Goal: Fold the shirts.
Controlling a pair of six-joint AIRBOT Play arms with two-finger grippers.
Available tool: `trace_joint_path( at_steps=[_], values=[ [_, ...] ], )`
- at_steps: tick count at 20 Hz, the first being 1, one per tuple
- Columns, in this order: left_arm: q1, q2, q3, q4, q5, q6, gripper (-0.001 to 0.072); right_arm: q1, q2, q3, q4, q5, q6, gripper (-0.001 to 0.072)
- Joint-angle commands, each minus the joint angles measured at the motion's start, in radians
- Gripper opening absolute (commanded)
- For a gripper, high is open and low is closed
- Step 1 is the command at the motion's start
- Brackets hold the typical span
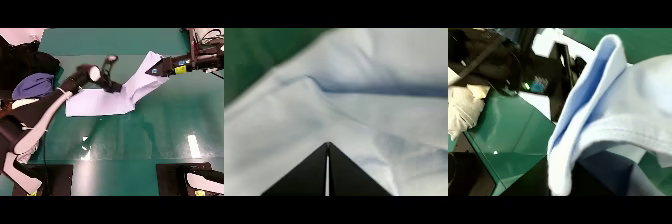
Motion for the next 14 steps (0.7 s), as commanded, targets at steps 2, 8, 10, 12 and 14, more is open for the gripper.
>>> trace_joint_path(
  at_steps=[2, 8, 10, 12, 14],
  values=[
    [0.163, 0.171, 0.024, 0.095, -0.115, 0.006, 0.0024, 0.094, -0.009, 0.013, 0.003, -0.102, 0.005, 0.0015],
    [0.350, 0.422, 0.024, 0.186, -0.227, 0.040, 0.0024, 0.301, -0.215, 0.277, 0.003, -0.148, 0.007, 0.0015],
    [0.381, 0.481, 0.024, 0.208, -0.262, 0.054, 0.0025, 0.385, -0.301, 0.357, 0.002, -0.178, 0.007, 0.0016],
    [0.391, 0.518, 0.024, 0.245, -0.301, 0.054, 0.0025, 0.461, -0.385, 0.421, 0.002, -0.214, 0.006, 0.0016],
    [0.391, 0.531, 0.024, 0.268, -0.342, 0.055, 0.0025, 0.520, -0.465, 0.468, 0.000, -0.252, 0.006, 0.0017]
  ],
)
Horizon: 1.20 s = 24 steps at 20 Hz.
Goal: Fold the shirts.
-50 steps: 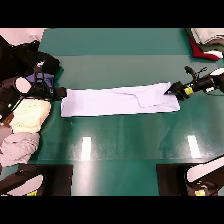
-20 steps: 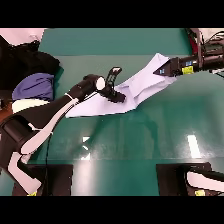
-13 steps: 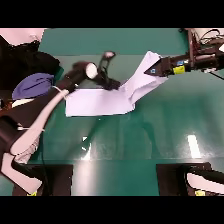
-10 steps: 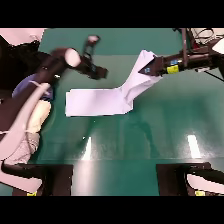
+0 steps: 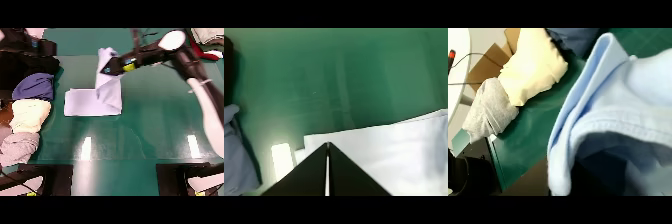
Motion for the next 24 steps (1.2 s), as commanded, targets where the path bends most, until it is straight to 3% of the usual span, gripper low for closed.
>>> trace_joint_path(
  at_steps=[1, 11, 12, 13, 14, 18, 22, 24],
  values=[
    [0.021, 0.046, 0.000, 0.058, -0.092, 0.007, 0.0025, 0.114, -0.147, 0.103, -0.003, -0.071, 0.000, 0.0017],
    [0.021, 0.045, 0.000, 0.058, -0.167, 0.032, 0.0025, 0.163, -0.325, 0.149, 0.010, -0.039, 0.001, 0.0019],
    [0.021, 0.045, 0.000, 0.058, -0.167, 0.032, 0.0025, 0.168, -0.332, 0.149, 0.037, -0.049, -0.003, 0.0137],
    [0.021, 0.045, 0.000, 0.058, -0.166, 0.032, 0.0025, 0.176, -0.340, 0.149, 0.083, -0.066, -0.014, 0.0454],
    [0.021, 0.045, 0.000, 0.057, -0.166, 0.032, 0.0025, 0.187, -0.347, 0.149, 0.155, -0.088, -0.044, 0.0642],
    [0.021, 0.045, 0.000, 0.058, -0.167, 0.032, 0.0025, 0.243, -0.322, 0.150, 0.394, -0.167, -0.291, 0.0635],
    [0.021, 0.045, 0.000, 0.058, -0.172, 0.032, 0.0025, 0.202, -0.248, 0.150, 0.355, -0.190, -0.308, 0.0596],
    [0.021, 0.045, 0.000, 0.058, -0.180, 0.032, 0.0025, 0.132, -0.209, 0.149, 0.186, -0.080, -0.220, 0.0569]
  ],
)
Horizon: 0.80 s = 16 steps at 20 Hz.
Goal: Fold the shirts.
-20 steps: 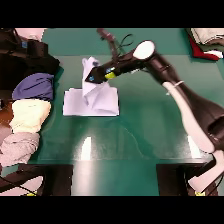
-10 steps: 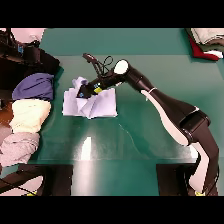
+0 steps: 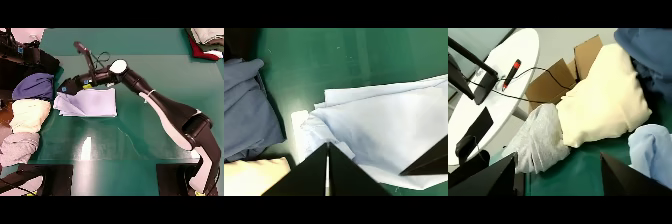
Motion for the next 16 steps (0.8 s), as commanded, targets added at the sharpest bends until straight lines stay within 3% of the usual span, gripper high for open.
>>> trace_joint_path(
  at_steps=[1, 2, 4, 8, 12, 13, 16],
  values=[
    [0.001, 0.001, 0.001, 0.001, -0.011, 0.001, 0.0025, -0.098, 0.060, -0.001, -0.255, 0.158, 0.100, 0.0561],
    [0.001, 0.001, 0.001, 0.000, -0.014, 0.000, 0.0025, -0.140, 0.072, -0.011, -0.391, 0.248, 0.153, 0.0561],
    [0.001, 0.001, -0.005, 0.000, -0.037, 0.001, 0.0025, -0.231, 0.122, -0.121, -0.517, 0.335, 0.207, 0.0561],
    [0.001, 0.000, -0.151, -0.002, 0.000, 0.001, 0.0025, -0.393, 0.229, -0.423, -0.508, 0.252, 0.326, 0.0561],
    [0.001, -0.002, -0.309, -0.039, 0.125, -0.011, 0.0026, -0.431, 0.242, -0.605, -0.379, 0.200, 0.330, 0.0565],
    [0.001, -0.011, -0.317, -0.047, 0.127, -0.011, 0.0026, -0.429, 0.242, -0.643, -0.360, 0.169, 0.330, 0.0607],
    [0.001, -0.023, -0.319, -0.057, 0.122, -0.011, 0.0026, -0.426, 0.241, -0.730, -0.300, 0.073, 0.330, 0.0608]
  ],
)
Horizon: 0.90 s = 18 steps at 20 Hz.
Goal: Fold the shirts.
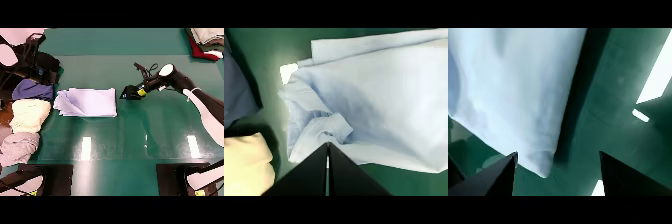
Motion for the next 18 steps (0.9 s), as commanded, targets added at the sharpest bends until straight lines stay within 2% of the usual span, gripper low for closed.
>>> trace_joint_path(
  at_steps=[1, 7, 12, 15, 18],
  values=[
    [0.001, -0.009, -0.028, -0.020, 0.023, -0.005, 0.0026, -0.006, 0.001, -0.115, 0.094, -0.098, 0.009, 0.0608],
    [0.001, -0.009, -0.029, -0.027, 0.014, -0.002, 0.0026, 0.092, -0.066, -0.114, 0.237, -0.155, -0.039, 0.0608],
    [0.001, -0.009, -0.029, -0.027, 0.002, -0.002, 0.0026, 0.180, -0.119, -0.114, 0.420, -0.239, -0.112, 0.0608],
    [0.001, -0.009, -0.029, -0.027, -0.016, -0.001, 0.0026, 0.219, -0.120, -0.111, 0.430, -0.352, -0.128, 0.0607],
    [0.001, -0.009, -0.029, -0.027, -0.021, -0.001, 0.0026, 0.241, -0.120, -0.066, 0.426, -0.398, -0.150, 0.0580]
  ],
)
